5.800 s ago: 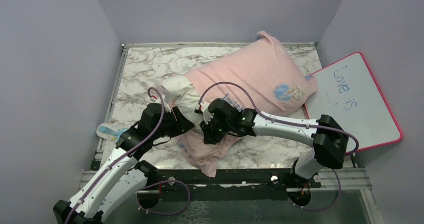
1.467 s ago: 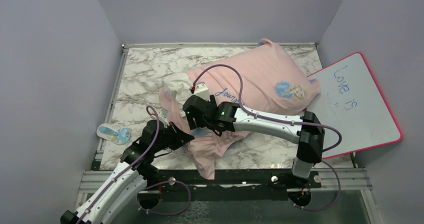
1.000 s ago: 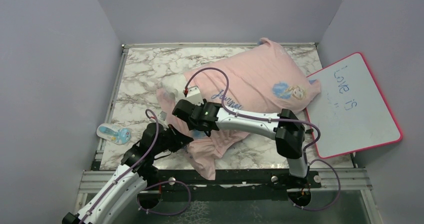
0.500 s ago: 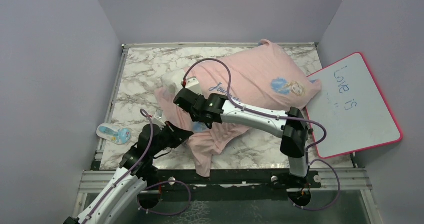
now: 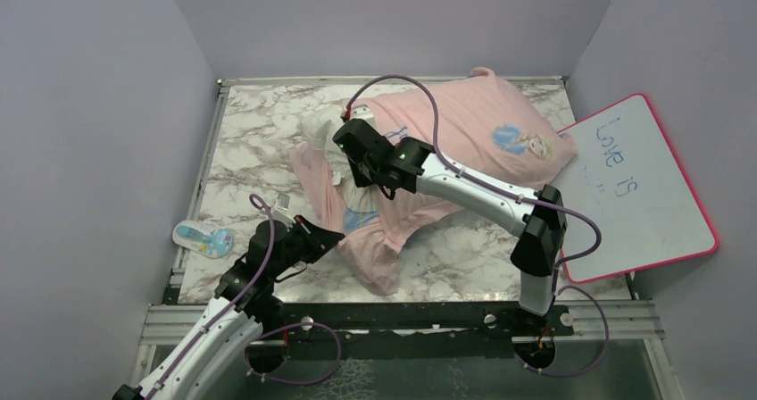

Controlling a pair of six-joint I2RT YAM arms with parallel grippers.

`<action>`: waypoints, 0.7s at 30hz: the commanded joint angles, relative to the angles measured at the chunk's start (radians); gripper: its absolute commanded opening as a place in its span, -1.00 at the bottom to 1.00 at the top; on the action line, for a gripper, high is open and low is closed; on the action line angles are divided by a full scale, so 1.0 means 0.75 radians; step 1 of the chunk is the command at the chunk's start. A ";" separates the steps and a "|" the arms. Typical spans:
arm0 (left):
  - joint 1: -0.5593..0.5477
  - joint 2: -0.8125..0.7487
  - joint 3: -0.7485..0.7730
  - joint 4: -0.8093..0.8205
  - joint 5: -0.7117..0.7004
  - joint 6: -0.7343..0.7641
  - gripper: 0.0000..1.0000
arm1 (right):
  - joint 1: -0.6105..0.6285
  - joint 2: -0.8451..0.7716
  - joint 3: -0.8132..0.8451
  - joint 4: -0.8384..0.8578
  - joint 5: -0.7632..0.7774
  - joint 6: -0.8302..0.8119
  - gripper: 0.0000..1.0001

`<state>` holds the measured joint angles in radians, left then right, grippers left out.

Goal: Remove the pillowcase from the pillow
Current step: Remove the pillow from the pillowcase.

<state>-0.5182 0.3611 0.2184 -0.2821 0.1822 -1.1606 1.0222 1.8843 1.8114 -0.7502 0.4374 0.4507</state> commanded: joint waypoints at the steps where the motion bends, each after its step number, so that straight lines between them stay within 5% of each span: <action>1: -0.015 0.005 -0.032 -0.290 0.058 0.001 -1.00 | -0.119 -0.050 0.221 0.241 0.187 -0.086 -0.99; 9: -0.024 0.096 -0.074 -0.269 0.022 -0.012 -1.00 | -0.119 0.045 0.566 0.162 0.042 -0.127 -0.99; 15: -0.042 0.170 -0.102 -0.239 -0.018 0.020 -1.00 | -0.123 0.055 0.542 0.178 -0.075 -0.087 -0.99; 21: -0.081 0.278 -0.148 -0.143 -0.068 0.023 -1.00 | -0.125 0.132 0.761 0.091 -0.234 -0.087 -0.99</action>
<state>-0.5442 0.5030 0.1883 -0.1787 0.1215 -1.1931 0.9787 2.0274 2.1925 -0.9516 0.2531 0.3916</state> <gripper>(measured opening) 0.014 0.045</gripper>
